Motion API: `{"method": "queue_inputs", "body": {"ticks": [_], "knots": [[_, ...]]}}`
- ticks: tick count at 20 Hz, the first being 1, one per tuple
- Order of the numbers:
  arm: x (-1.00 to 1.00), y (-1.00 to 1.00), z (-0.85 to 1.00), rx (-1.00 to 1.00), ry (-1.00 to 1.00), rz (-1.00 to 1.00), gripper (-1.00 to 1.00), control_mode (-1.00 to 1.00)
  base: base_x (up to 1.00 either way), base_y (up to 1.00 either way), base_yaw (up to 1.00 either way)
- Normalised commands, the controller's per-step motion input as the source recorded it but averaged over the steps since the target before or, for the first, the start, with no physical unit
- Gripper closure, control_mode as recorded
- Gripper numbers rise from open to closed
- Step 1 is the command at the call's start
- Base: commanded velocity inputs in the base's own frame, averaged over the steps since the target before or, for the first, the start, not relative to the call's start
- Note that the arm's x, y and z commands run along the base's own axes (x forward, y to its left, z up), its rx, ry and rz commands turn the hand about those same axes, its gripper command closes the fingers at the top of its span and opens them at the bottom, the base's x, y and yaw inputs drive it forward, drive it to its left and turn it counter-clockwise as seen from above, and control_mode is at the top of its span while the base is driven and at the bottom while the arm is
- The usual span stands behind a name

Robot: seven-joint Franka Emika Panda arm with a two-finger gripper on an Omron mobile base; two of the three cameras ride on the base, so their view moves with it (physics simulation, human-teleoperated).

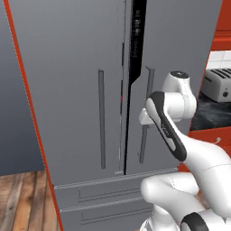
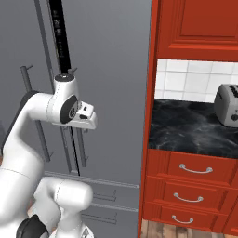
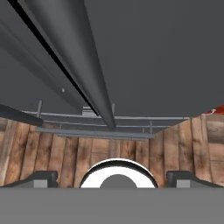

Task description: Take the cake and donut from the fridge and place them on the empty tray on the dining counter.

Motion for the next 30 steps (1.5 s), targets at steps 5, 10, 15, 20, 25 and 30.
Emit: {"method": "queue_inputs", "body": {"ticks": [5,10,15,20,25,30], "knots": [[-0.15,0.00,-0.42,0.00,0.00,0.00,-1.00,-1.00,0.00,0.00,0.00],[-0.04,0.00,-0.46,0.00,0.00,0.00,-1.00,-1.00,0.00,0.00,0.00],[-0.04,0.00,-0.48,0.00,0.00,0.00,-1.00,-1.00,0.00,0.00,0.00],[-0.07,0.00,-0.46,0.00,0.00,0.00,-1.00,-1.00,0.00,0.00,0.00],[-0.30,0.00,-0.37,0.00,-0.03,0.00,-1.00,-1.00,0.00,0.00,0.00],[-0.43,0.00,-0.32,0.00,-0.07,0.00,-1.00,-1.00,0.00,0.00,0.00]]}}
